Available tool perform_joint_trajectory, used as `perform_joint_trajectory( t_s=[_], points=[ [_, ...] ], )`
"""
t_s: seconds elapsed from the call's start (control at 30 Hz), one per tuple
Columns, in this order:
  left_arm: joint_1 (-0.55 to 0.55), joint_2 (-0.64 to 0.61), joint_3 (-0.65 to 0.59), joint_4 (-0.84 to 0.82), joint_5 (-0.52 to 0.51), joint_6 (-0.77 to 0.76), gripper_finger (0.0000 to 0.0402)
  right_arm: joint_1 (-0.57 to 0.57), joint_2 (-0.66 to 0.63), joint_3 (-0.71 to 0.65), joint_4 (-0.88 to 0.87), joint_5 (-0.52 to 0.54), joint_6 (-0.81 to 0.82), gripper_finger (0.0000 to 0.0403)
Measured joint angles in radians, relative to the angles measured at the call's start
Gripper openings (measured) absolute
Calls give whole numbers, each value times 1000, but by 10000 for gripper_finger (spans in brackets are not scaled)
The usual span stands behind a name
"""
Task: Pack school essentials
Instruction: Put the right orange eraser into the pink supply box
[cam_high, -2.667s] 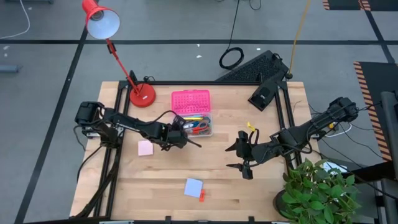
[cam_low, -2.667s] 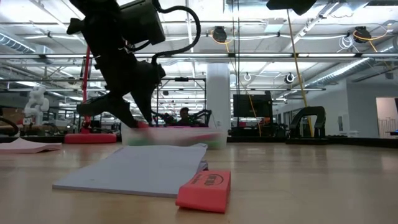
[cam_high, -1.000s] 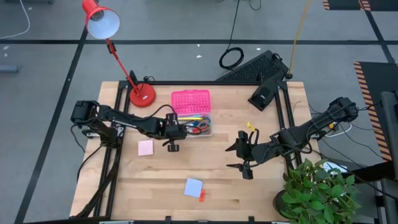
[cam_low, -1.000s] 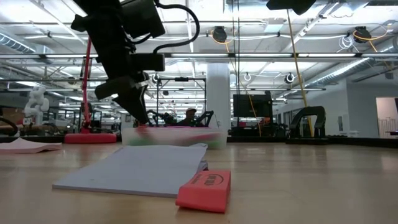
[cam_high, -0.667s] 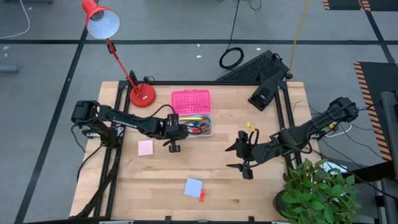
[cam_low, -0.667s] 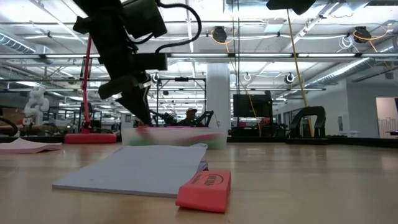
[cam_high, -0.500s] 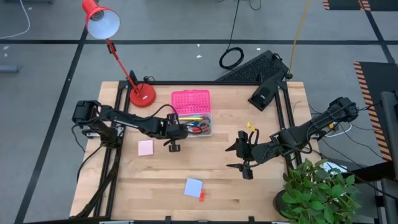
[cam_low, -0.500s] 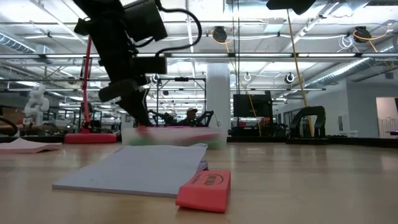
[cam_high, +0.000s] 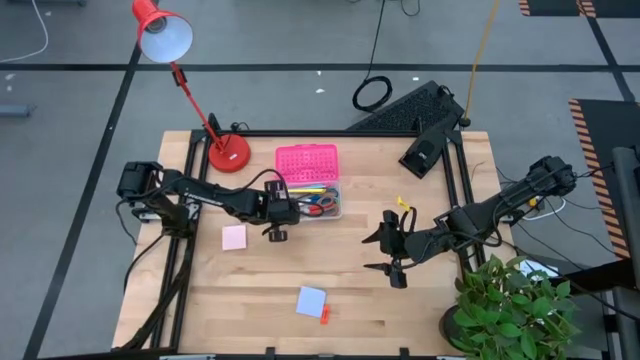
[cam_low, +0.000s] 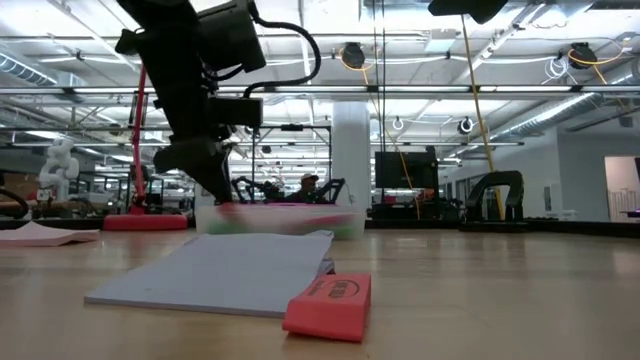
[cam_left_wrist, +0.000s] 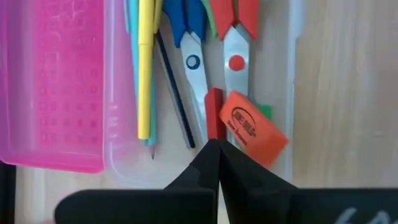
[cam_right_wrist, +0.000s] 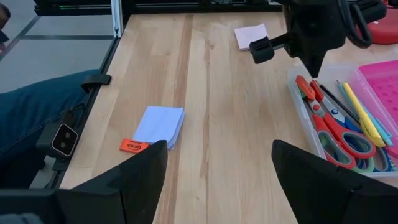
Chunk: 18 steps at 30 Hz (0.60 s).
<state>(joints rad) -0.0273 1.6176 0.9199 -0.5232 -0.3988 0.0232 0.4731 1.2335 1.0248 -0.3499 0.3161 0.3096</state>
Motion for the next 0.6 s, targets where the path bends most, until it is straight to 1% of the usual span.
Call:
perform_joint_trajectory(
  t_s=[0.17,0.33,0.5,0.6],
  points=[
    [-18,-17,1,46,0,0,6,0,0,0,0,0,0,281],
    [-45,-16,0,68,52,-8,7,0,0,0,0,0,0,281],
    [-54,-8,0,51,34,-26,3,0,0,0,0,0,0,281],
    [-48,-5,0,54,35,-27,7,0,0,0,0,0,0,281]
  ],
)
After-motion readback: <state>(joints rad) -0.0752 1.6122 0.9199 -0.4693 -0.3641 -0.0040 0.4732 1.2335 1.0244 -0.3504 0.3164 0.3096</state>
